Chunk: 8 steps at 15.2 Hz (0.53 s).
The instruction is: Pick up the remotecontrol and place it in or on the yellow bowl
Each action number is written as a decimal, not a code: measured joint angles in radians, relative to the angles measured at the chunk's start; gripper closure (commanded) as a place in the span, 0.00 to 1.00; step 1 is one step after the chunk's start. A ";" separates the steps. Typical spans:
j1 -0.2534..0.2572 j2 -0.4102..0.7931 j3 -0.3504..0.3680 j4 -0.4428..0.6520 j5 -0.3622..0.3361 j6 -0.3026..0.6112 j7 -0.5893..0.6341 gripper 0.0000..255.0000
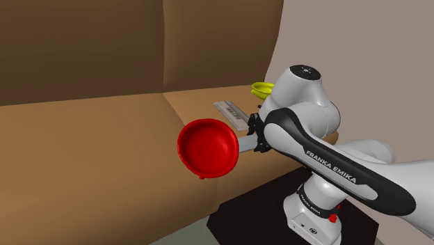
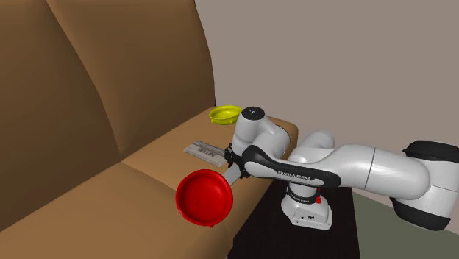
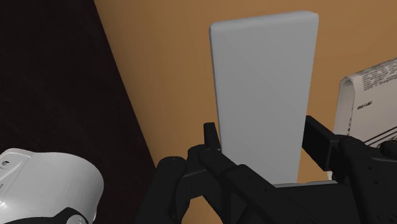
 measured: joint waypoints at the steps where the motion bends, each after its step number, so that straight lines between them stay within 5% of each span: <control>1: 0.000 0.000 0.000 0.000 0.000 0.000 0.000 1.00; 8: -0.008 -0.007 -0.020 0.011 -0.018 -0.015 -0.003 1.00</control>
